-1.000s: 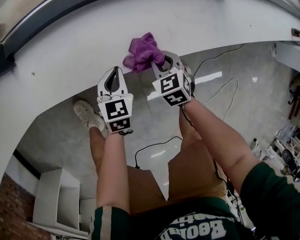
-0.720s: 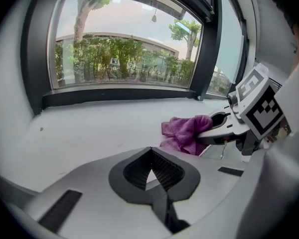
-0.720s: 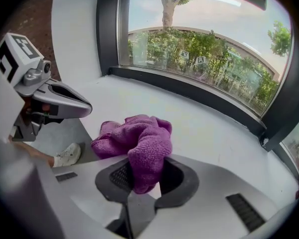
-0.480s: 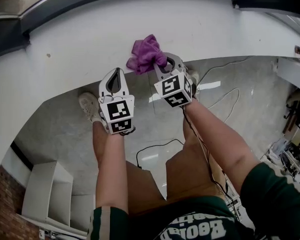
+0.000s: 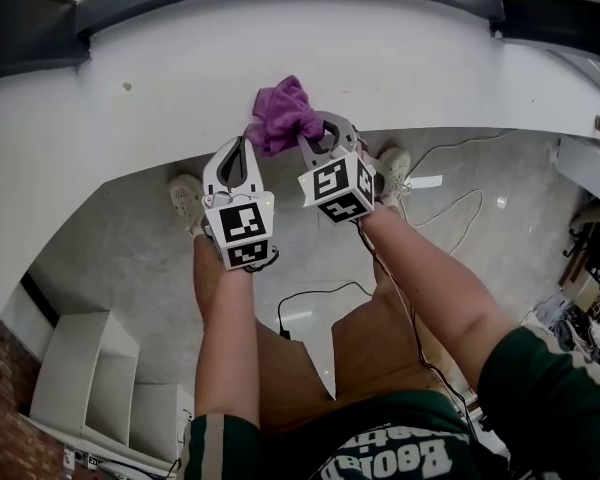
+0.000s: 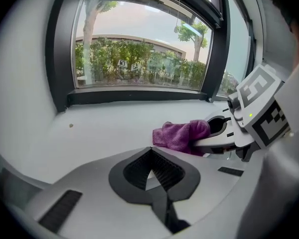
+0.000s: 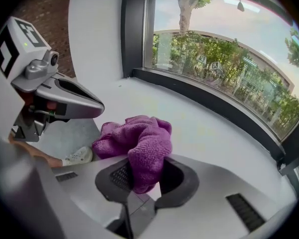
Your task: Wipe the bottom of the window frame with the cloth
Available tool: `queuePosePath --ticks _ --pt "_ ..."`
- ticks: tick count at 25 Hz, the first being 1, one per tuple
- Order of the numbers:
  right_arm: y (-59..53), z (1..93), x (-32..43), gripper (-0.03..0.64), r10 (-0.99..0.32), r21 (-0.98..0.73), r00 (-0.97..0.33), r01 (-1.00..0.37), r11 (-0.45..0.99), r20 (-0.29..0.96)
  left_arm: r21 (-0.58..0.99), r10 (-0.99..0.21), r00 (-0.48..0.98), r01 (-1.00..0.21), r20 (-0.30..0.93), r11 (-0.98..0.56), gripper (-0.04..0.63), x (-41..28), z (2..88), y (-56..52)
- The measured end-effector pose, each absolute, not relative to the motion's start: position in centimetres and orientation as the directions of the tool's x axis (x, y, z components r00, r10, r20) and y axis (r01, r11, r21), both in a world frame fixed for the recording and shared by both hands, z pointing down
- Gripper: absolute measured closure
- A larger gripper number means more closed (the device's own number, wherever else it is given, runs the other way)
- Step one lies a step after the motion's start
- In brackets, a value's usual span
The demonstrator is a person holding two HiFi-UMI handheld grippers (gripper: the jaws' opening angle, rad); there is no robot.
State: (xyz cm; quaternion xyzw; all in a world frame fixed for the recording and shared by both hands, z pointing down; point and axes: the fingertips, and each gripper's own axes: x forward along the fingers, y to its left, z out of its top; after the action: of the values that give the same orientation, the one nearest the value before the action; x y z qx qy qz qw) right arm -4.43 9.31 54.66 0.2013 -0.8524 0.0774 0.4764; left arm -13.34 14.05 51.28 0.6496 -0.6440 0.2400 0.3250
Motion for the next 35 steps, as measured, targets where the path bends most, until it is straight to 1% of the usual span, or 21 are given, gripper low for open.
queuePosePath --ticks 6,15,35 --pt "10.9 54.2 -7.8 0.526 -0.239 0.051 -0.489 -0.366 0.929 0.839 0.102 -0.682 0.012 -0.990 0.731 0.092 0.589 -16.5 50.8 16.1" --pt "11.4 54.3 -11.2 0.526 -0.235 0.060 -0.496 -0.343 0.937 0.836 0.082 -0.685 -0.043 -0.986 0.728 0.148 0.589 -21.0 50.6 18.1" --pt "15.1 54.3 -21.3 0.526 -0.170 0.028 -0.558 -0.253 0.967 0.813 0.054 -0.683 -0.143 -0.965 0.716 0.258 0.589 -29.2 49.2 22.0"
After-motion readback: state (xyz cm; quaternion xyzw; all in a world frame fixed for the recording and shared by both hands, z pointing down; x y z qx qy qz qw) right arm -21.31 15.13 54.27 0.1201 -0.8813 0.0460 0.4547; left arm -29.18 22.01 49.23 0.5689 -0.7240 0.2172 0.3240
